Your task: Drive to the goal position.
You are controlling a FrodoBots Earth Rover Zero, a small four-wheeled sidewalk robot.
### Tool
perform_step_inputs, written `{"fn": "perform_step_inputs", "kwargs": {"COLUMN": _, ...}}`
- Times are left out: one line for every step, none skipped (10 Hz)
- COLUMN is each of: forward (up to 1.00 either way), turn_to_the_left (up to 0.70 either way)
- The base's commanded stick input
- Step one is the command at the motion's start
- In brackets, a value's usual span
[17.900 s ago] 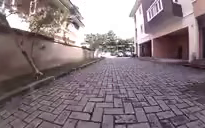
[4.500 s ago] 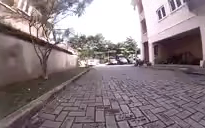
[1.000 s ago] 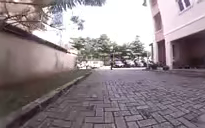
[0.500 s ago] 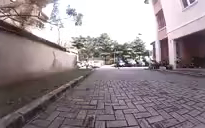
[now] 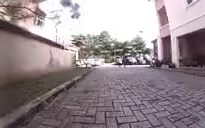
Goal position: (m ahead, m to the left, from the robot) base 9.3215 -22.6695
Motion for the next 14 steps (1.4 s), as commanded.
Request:
{"fn": "perform_step_inputs", "kwargs": {"forward": 0.69, "turn_to_the_left": 0.03}}
{"fn": "perform_step_inputs", "kwargs": {"forward": 0.69, "turn_to_the_left": 0.03}}
{"fn": "perform_step_inputs", "kwargs": {"forward": 0.69, "turn_to_the_left": 0.03}}
{"fn": "perform_step_inputs", "kwargs": {"forward": 0.69, "turn_to_the_left": 0.03}}
{"fn": "perform_step_inputs", "kwargs": {"forward": 0.69, "turn_to_the_left": 0.03}}
{"fn": "perform_step_inputs", "kwargs": {"forward": 0.69, "turn_to_the_left": 0.03}}
{"fn": "perform_step_inputs", "kwargs": {"forward": 0.69, "turn_to_the_left": 0.03}}
{"fn": "perform_step_inputs", "kwargs": {"forward": 0.69, "turn_to_the_left": 0.03}}
{"fn": "perform_step_inputs", "kwargs": {"forward": 0.69, "turn_to_the_left": 0.03}}
{"fn": "perform_step_inputs", "kwargs": {"forward": 0.69, "turn_to_the_left": 0.03}}
{"fn": "perform_step_inputs", "kwargs": {"forward": 0.69, "turn_to_the_left": 0.03}}
{"fn": "perform_step_inputs", "kwargs": {"forward": 0.69, "turn_to_the_left": 0.03}}
{"fn": "perform_step_inputs", "kwargs": {"forward": 0.69, "turn_to_the_left": 0.03}}
{"fn": "perform_step_inputs", "kwargs": {"forward": 0.69, "turn_to_the_left": 0.03}}
